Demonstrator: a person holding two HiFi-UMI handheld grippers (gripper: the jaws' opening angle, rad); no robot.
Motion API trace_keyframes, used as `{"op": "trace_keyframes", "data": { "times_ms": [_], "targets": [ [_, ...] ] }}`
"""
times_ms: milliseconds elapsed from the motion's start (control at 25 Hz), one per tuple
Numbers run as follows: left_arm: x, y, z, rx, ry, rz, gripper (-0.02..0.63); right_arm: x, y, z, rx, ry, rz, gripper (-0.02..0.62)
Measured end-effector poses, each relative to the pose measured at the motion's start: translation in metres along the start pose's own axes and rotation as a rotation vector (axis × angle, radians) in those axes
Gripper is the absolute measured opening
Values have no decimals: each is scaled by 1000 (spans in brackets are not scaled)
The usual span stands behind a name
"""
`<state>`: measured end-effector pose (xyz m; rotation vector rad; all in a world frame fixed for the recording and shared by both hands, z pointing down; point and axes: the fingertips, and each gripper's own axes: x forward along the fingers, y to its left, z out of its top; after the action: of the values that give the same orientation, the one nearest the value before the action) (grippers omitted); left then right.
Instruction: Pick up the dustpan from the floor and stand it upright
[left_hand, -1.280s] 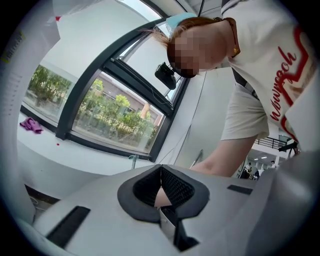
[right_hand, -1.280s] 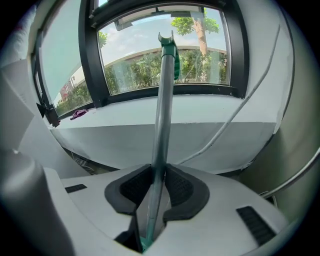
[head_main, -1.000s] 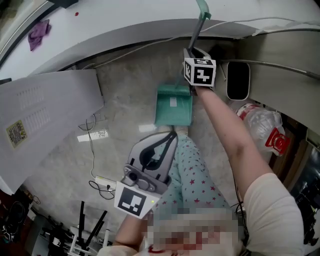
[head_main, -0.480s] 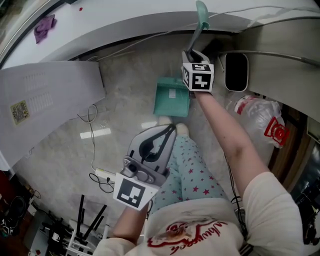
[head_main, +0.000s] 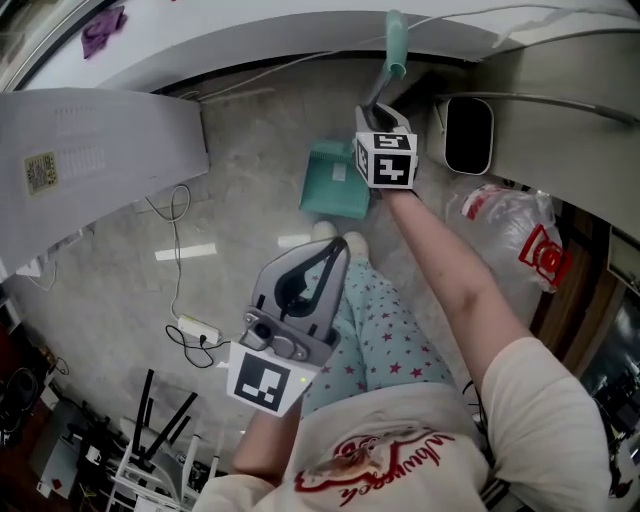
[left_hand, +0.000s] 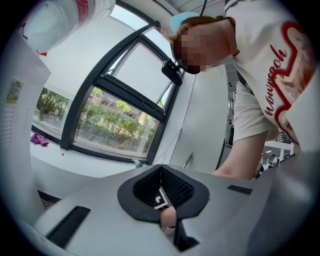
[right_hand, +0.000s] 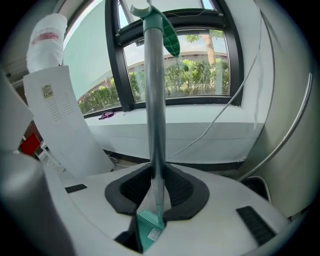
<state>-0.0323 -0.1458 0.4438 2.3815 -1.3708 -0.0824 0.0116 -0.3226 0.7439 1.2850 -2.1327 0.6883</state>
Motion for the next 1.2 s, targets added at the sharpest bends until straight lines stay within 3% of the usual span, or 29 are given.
{"op": "trace_keyframes", "data": {
  "times_ms": [240,640,1200],
  "targets": [
    [-18,-3,-1,-15,28,-4,20,-18,15,-13,-22,4,-5,100],
    [-14,-3,14,29,25,-51,20,-41,33,-31,-64,70,24,100],
    [-18,-10,26,24,26,-64,20,-59,47,-47,-105,156,115,106]
  ]
}}
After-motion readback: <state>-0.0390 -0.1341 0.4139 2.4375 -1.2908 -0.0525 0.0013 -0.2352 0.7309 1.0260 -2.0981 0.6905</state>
